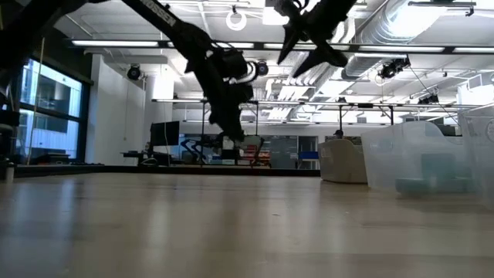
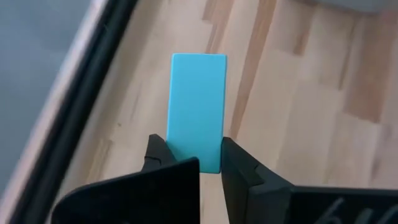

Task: Sort & place blocks by color
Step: Put the light blue block into the top transparent bin

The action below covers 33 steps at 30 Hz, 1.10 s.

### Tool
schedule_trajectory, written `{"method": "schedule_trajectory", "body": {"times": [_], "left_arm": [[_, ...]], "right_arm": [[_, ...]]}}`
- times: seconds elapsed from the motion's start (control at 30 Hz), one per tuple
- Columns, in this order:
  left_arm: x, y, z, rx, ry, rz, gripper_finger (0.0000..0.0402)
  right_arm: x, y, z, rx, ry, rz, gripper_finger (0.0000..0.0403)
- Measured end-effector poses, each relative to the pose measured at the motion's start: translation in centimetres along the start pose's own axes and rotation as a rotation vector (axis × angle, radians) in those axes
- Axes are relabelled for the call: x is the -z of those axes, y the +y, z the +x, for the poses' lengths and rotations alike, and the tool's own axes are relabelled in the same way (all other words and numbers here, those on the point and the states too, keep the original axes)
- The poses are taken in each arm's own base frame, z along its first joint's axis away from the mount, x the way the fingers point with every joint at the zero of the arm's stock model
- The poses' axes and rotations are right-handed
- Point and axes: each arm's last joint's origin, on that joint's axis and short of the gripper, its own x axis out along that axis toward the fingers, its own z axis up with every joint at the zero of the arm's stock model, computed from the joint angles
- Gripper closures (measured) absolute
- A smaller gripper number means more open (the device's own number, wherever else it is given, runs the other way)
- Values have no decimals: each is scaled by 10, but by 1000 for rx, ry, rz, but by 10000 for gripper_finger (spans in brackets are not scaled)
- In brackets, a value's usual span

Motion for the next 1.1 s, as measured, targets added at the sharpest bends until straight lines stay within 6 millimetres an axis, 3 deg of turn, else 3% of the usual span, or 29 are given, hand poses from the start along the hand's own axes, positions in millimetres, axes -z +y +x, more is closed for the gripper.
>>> {"method": "schedule_trajectory", "body": {"times": [0.4, 0.6, 0.77, 1.1], "left_arm": [[-18, -17, -103, -84, -238, 70, 401], [-19, -28, -139, -143, -313, 89, 401], [-21, -45, -152, -140, -348, 122, 401], [-26, -83, -150, -235, -336, 221, 401]], "right_arm": [[-27, 2, -1, -233, -53, 16, 198], [-44, 2, -5, -321, -149, 69, 198], [-56, -2, -7, -358, -206, 108, 198], [-58, -5, -7, -351, -208, 138, 198]]}}
